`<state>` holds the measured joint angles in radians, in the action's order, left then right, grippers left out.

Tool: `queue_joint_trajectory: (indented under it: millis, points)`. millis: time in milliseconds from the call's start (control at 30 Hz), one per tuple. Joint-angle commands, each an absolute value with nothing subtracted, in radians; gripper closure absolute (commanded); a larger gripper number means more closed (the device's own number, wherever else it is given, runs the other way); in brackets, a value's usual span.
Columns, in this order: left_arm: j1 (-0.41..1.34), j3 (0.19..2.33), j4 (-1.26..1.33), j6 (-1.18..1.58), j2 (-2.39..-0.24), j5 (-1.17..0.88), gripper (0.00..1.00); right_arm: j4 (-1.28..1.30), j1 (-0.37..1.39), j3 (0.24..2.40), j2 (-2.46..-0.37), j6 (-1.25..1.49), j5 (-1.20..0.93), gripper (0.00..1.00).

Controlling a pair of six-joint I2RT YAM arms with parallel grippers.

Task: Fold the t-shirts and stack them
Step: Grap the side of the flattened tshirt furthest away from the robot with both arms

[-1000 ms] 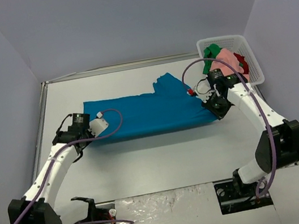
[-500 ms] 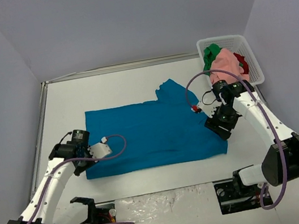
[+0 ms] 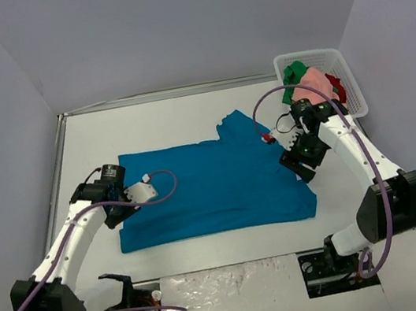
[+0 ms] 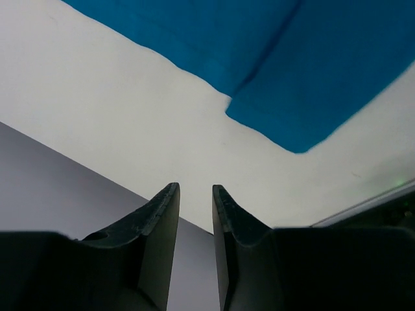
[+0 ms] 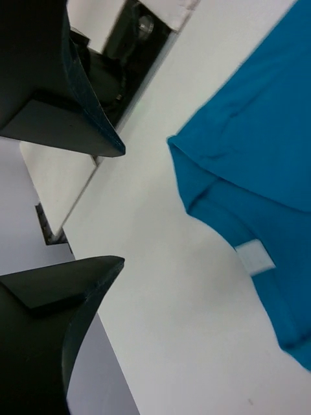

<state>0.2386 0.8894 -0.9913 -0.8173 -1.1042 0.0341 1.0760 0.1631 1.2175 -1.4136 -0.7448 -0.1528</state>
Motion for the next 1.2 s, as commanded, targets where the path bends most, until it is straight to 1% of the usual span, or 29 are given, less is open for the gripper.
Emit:
queue_joint_trajectory:
  millis: [0, 67, 167, 200, 233, 267, 300, 333, 400, 433, 500, 533, 633, 767, 900, 1167]
  points:
    - [0.213, 0.965, -0.797, -0.704, -1.193, 0.084, 0.74, 1.004, 0.158, 1.327, -1.488, -0.701, -0.141, 0.42]
    - [0.190, 1.009, -0.752, -0.639, -1.284, 0.068, 0.74, 0.970, 0.158, 1.427, -1.566, -0.684, -0.173, 0.42]
    - [0.132, 1.144, -0.715, -0.537, -1.428, 0.026, 0.74, 0.950, 0.158, 1.550, -1.702, -0.652, -0.237, 0.44]
    - [0.115, 1.184, -0.715, -0.514, -1.463, 0.011, 0.74, 0.950, 0.158, 1.642, -1.742, -0.644, -0.254, 0.44]
    - [0.079, 1.269, -0.718, -0.467, -1.538, 0.000, 0.74, 0.950, 0.158, 1.691, -1.823, -0.620, -0.268, 0.44]
    - [0.058, 1.316, -0.724, -0.448, -1.577, -0.059, 0.74, 0.942, 0.156, 1.739, -1.863, -0.603, -0.288, 0.45]
    - [0.039, 1.360, -0.748, -0.433, -1.612, -0.093, 0.74, 0.943, 0.158, 1.841, -1.909, -0.588, -0.299, 0.47]
    - [0.020, 1.453, -0.762, -0.419, -1.687, -0.130, 0.74, 0.945, 0.156, 1.892, -2.001, -0.551, -0.311, 0.48]
    - [-0.041, 1.549, -0.813, -0.394, -1.759, -0.233, 0.73, 0.948, 0.156, 1.997, -2.090, -0.519, -0.346, 0.49]
    - [-0.052, 1.636, -0.822, -0.374, -1.828, -0.244, 0.73, 0.950, 0.155, 2.099, -2.173, -0.493, -0.356, 0.49]
    - [-0.078, 1.712, -0.848, -0.361, -1.890, -0.281, 0.73, 0.951, 0.155, 2.192, -2.244, -0.471, -0.374, 0.49]
    - [-0.084, 1.777, -0.854, -0.348, -1.946, -0.288, 0.71, 0.950, 0.153, 2.273, -2.305, -0.460, -0.374, 0.49]
    - [-0.095, 1.865, -0.891, -0.344, -2.055, -0.327, 0.69, 0.950, 0.152, 2.394, -2.400, -0.430, -0.380, 0.49]
    - [-0.095, 1.969, -0.933, -0.354, -2.154, -0.419, 0.67, 0.945, 0.149, 2.463, -2.476, -0.416, -0.374, 0.50]
    - [-0.095, 1.994, -0.923, -0.354, -2.210, -0.498, 0.65, 0.928, 0.140, 2.441, -2.493, -0.433, -0.385, 0.50]
    - [-0.094, 2.002, -0.911, -0.377, -2.284, -0.505, 0.63, 0.917, 0.118, 2.378, -2.494, -0.457, -0.420, 0.50]
